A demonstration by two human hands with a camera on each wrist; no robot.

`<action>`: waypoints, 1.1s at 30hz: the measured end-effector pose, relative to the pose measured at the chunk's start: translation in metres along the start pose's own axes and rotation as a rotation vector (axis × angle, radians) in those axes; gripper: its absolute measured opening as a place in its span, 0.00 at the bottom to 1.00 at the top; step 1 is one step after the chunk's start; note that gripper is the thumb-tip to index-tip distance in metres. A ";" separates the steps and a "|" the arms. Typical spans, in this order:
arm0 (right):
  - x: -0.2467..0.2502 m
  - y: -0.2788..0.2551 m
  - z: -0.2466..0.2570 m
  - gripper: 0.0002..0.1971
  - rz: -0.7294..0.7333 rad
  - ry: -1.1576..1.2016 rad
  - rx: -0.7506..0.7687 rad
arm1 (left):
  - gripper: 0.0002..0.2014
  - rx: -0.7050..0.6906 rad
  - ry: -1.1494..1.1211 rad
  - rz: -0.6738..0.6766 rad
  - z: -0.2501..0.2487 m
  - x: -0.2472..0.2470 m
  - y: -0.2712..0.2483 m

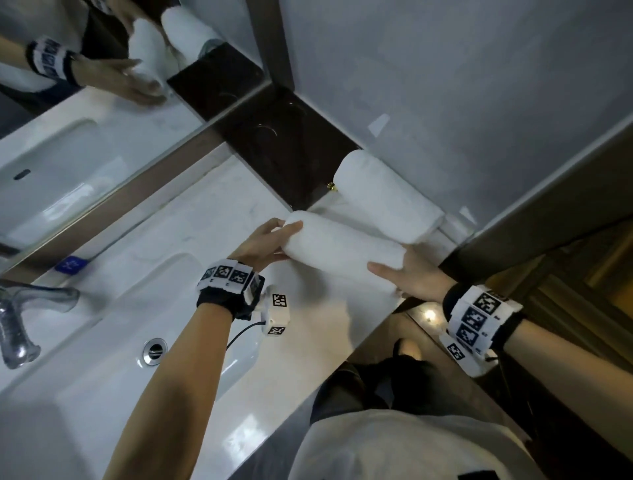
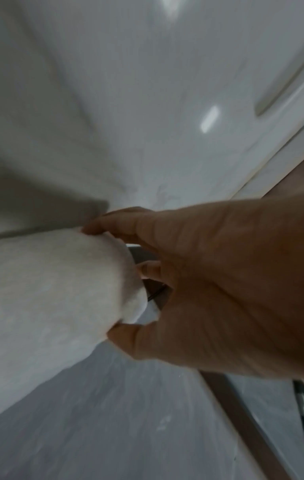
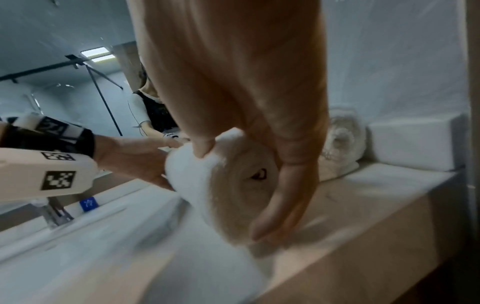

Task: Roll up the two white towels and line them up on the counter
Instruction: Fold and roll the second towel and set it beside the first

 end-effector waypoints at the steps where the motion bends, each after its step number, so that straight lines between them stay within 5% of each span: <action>1: 0.002 -0.004 -0.002 0.33 0.001 -0.017 -0.016 | 0.14 -0.018 -0.001 0.003 -0.004 -0.009 0.002; 4: 0.006 -0.013 -0.004 0.27 -0.026 0.091 -0.142 | 0.18 -0.093 -0.013 -0.067 -0.010 -0.038 0.003; 8: 0.004 -0.014 0.001 0.32 -0.054 0.365 -0.245 | 0.29 -0.250 0.156 -0.339 -0.013 -0.069 0.003; 13: -0.011 -0.005 0.017 0.38 -0.150 0.376 -0.249 | 0.27 -0.610 0.445 -0.540 -0.017 -0.077 -0.005; 15: -0.008 -0.003 0.016 0.35 -0.140 0.305 -0.221 | 0.25 -0.857 0.543 -0.518 -0.022 -0.080 -0.010; 17: 0.002 -0.004 0.013 0.31 -0.120 0.061 -0.130 | 0.25 -0.997 0.681 -0.355 -0.025 -0.089 -0.008; 19: 0.011 -0.003 0.010 0.37 -0.177 -0.324 -0.051 | 0.28 -0.957 0.932 -0.220 -0.020 -0.102 -0.001; 21: 0.017 -0.001 0.012 0.47 -0.398 -0.636 0.057 | 0.31 -0.912 1.146 -0.228 -0.013 -0.109 0.009; 24: 0.017 0.004 0.017 0.40 -0.622 -0.796 0.393 | 0.31 -0.945 1.227 -0.281 -0.007 -0.111 0.018; 26: 0.014 0.016 0.017 0.40 -0.573 -0.789 0.516 | 0.31 -0.950 1.242 -0.307 -0.006 -0.111 0.021; 33: 0.012 0.045 -0.002 0.44 -0.428 -0.807 0.478 | 0.31 -0.902 1.267 -0.327 -0.003 -0.116 0.029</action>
Point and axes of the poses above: each hand's wrist, its own y-axis towards the middle knuckle, its own x-axis out of the back of the hand, z = x × y, the point moved 1 cm from there along y, towards the middle knuckle, and after that the axes turned 11 degrees about -z, right-handed, at the moved point
